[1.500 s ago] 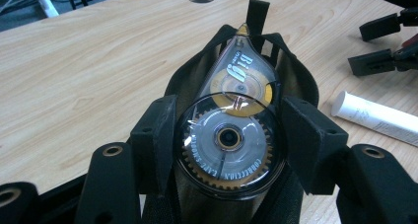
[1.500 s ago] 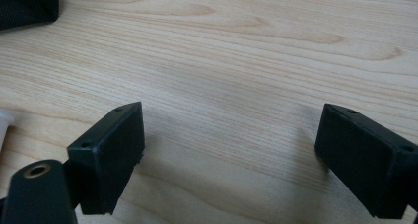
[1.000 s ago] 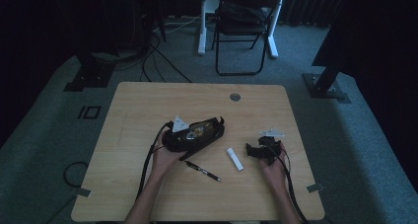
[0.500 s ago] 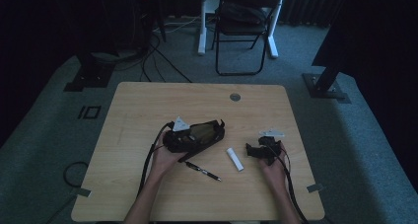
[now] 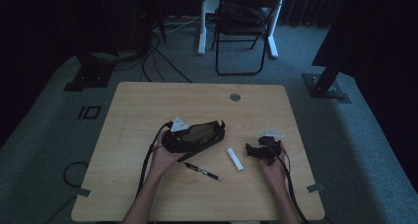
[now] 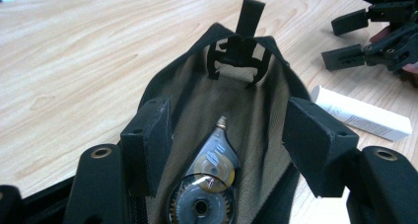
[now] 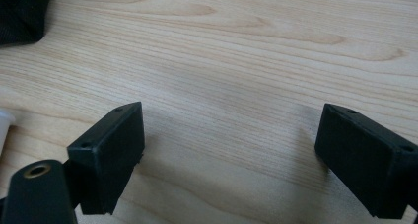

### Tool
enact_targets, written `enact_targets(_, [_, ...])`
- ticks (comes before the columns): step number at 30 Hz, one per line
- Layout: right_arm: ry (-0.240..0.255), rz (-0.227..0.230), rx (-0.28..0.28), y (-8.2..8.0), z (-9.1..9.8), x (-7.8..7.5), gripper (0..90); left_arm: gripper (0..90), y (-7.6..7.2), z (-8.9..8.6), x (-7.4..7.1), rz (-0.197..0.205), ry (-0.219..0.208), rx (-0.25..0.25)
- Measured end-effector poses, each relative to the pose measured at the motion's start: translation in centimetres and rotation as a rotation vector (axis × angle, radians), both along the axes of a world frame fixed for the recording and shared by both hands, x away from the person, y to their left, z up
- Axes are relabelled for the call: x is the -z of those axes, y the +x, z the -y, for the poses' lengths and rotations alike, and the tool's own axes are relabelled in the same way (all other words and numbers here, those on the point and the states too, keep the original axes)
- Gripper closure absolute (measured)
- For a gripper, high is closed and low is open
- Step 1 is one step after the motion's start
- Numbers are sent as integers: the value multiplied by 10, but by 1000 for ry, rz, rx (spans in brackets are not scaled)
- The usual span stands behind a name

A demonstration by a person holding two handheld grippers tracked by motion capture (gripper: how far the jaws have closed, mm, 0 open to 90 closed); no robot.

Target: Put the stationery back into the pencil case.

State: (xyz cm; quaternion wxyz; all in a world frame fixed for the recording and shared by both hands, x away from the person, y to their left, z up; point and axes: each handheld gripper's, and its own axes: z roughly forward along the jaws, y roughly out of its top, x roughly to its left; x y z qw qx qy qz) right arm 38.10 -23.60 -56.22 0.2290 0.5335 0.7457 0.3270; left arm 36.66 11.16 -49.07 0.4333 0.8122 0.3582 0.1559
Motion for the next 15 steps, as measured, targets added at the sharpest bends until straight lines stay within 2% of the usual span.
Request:
enact_targets(11, [0,0,0,0,0,0,114,403,-15,-4,-21,62,-39,21])
enact_targets(15, [0,0,0,0,0,0,114,415,-22,-6,-27,75,-36,39])
